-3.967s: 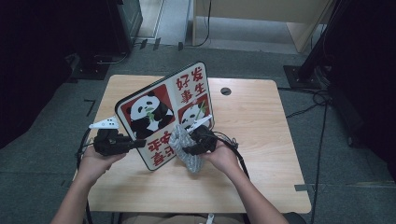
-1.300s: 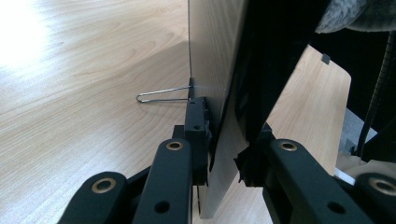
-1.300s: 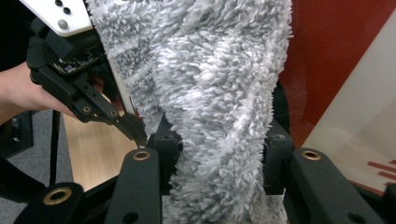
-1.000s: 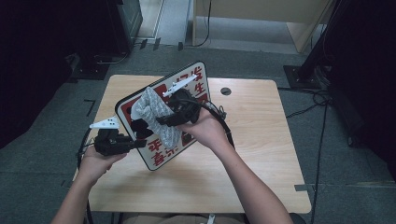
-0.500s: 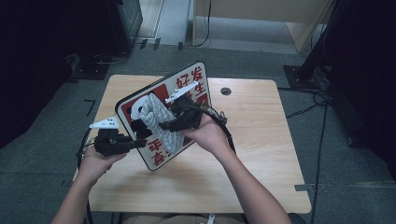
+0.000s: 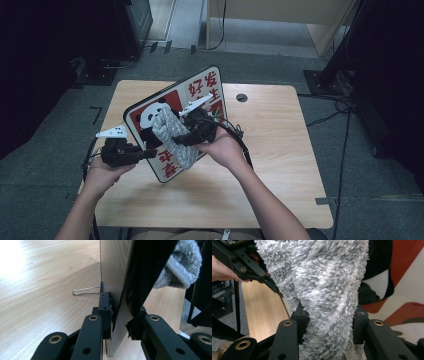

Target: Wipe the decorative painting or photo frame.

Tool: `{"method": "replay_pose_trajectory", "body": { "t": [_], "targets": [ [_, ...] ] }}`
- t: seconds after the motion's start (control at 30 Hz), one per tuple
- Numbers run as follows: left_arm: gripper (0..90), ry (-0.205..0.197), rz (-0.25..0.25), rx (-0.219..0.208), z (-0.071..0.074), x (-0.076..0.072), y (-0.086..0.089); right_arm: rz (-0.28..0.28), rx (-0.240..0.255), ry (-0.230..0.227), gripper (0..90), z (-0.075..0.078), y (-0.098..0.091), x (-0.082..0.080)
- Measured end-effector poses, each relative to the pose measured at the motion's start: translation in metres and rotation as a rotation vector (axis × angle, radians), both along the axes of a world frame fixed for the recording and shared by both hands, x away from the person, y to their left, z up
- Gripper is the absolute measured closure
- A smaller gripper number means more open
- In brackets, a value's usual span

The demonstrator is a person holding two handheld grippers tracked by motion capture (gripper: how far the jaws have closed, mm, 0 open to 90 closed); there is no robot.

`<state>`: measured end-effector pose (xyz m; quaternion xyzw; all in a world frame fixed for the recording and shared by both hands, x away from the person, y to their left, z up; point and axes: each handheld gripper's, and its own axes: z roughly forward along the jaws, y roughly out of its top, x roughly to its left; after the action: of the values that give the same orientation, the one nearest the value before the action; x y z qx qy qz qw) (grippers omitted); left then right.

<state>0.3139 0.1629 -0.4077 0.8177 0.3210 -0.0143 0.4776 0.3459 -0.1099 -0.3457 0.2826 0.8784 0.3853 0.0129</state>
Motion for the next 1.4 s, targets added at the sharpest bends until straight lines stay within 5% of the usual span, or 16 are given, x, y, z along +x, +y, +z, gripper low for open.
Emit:
{"method": "replay_pose_trajectory", "body": {
  "t": [1.4],
  "targets": [
    [77.4,0.0,0.0,0.002,0.0,0.0,0.0,-0.005,-0.047,0.051,60.9,-0.062,-0.008,-0.01]
  ]
}}
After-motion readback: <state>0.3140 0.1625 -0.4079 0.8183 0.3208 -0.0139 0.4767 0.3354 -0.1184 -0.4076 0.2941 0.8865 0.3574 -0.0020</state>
